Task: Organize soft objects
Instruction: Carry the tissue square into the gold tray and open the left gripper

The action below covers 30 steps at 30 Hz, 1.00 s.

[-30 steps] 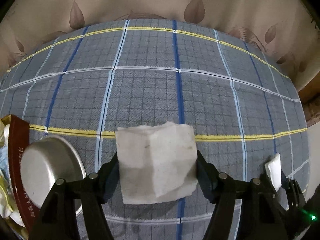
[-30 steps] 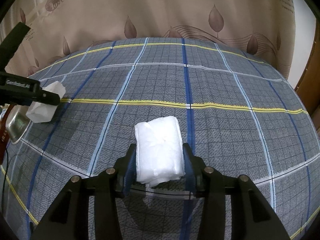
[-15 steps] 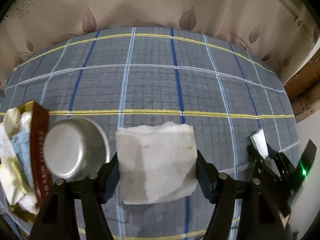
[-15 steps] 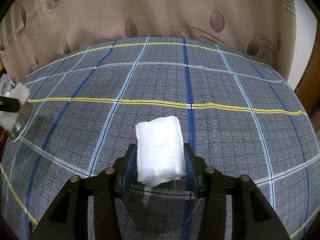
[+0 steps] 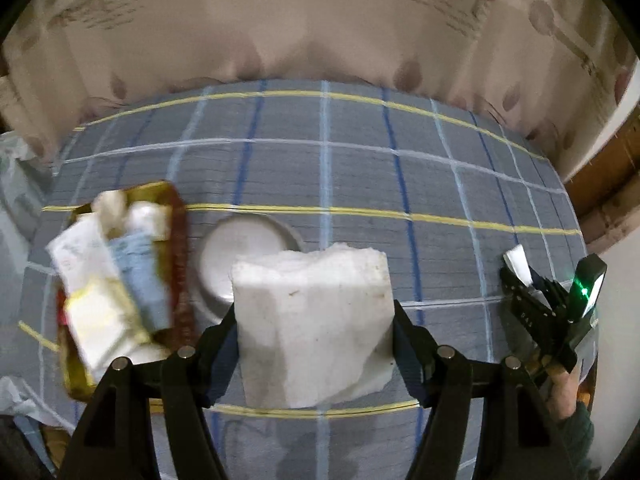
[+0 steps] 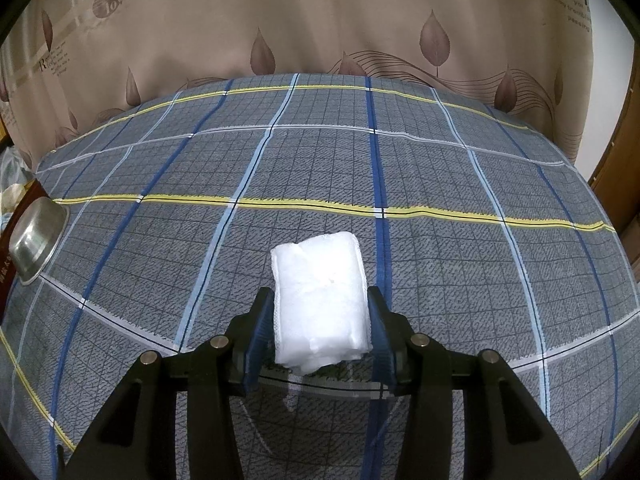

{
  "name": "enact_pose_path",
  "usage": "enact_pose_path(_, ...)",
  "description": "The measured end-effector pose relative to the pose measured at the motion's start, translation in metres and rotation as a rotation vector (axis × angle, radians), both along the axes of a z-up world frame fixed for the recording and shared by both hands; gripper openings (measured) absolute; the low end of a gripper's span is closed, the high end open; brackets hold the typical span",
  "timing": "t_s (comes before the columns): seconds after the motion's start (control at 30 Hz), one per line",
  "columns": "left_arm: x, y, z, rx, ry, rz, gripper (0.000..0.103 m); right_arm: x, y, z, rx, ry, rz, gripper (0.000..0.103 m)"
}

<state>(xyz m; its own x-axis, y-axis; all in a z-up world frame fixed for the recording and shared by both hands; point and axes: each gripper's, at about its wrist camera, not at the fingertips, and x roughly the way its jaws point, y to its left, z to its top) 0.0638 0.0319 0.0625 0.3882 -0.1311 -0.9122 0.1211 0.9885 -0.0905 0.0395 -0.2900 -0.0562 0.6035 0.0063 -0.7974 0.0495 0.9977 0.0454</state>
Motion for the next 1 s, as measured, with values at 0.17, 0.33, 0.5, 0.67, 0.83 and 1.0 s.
enact_pose_path(0.17,-0.005,0.051,0.020,0.042,-0.046,0.080,0.069,0.000,0.000,0.000,-0.001,0.000,0.000,0.044)
enact_pose_path(0.33,-0.008,0.107,0.028,0.092,-0.066,0.185,0.069,0.000,0.000,0.000,-0.001,0.000,0.000,0.044)
enact_pose_path(0.5,-0.014,0.150,0.025,0.120,-0.068,0.217,0.069,0.000,0.000,0.000,-0.001,0.000,0.000,0.044)
enact_pose_path(0.67,-0.024,0.177,0.011,0.131,-0.048,0.201,0.070,0.000,0.000,0.000,-0.003,0.000,0.000,0.044)
enact_pose_path(0.83,-0.029,0.195,-0.010,0.104,-0.008,0.204,0.070,0.000,0.002,0.000,-0.013,0.001,0.001,0.043)
enact_pose_path(1.0,-0.029,0.205,-0.031,0.103,0.011,0.225,0.070,0.000,0.002,0.000,-0.020,0.002,0.003,0.044)
